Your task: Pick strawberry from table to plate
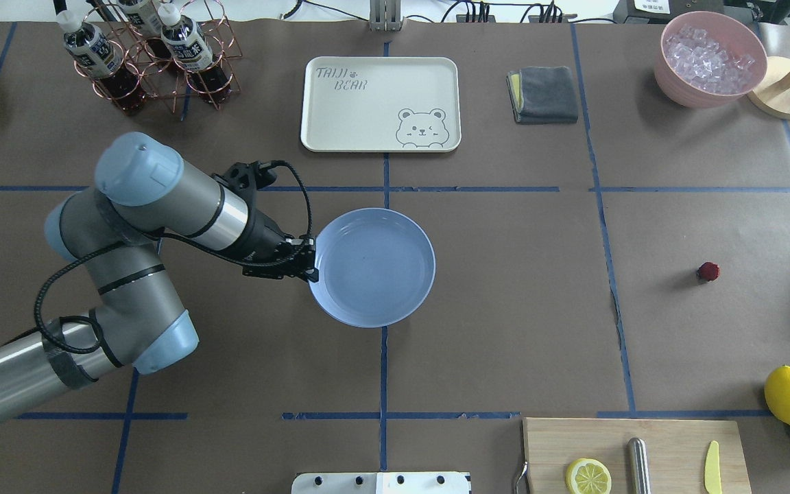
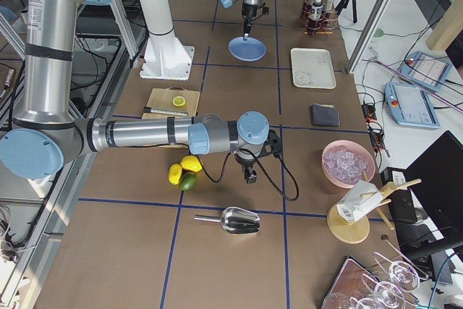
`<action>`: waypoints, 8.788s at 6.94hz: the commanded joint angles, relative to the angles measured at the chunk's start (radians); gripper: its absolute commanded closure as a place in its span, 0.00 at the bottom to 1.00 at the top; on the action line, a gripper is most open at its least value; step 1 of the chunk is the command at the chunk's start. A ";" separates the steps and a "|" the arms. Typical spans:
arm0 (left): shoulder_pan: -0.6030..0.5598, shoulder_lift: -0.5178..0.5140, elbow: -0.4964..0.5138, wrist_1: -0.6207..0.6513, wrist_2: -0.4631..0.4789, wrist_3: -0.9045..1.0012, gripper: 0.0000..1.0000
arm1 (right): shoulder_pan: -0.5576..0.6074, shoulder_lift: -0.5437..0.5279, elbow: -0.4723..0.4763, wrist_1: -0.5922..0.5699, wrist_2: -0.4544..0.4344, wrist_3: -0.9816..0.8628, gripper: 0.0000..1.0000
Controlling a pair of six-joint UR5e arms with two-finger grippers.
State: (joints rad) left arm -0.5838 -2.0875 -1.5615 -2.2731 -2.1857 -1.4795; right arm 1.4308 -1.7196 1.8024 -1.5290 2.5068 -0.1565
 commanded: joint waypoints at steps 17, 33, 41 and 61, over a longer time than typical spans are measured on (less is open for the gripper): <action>0.035 -0.028 0.037 -0.082 0.069 -0.013 0.23 | -0.584 0.023 -0.129 0.645 -0.430 1.057 0.15; -0.004 0.103 -0.150 -0.080 0.061 -0.012 0.23 | -0.720 0.336 0.120 0.428 -0.407 1.595 1.00; -0.136 0.308 -0.299 -0.085 -0.037 -0.010 0.23 | -1.038 0.844 -0.225 0.201 -0.729 1.861 1.00; -0.221 0.452 -0.269 -0.080 0.001 0.283 0.00 | -0.755 0.271 0.233 0.164 -0.495 1.389 0.00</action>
State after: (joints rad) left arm -0.7662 -1.6991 -1.8318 -2.3545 -2.2024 -1.3278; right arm 0.5693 -1.2980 1.9776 -1.3712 1.9239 1.4256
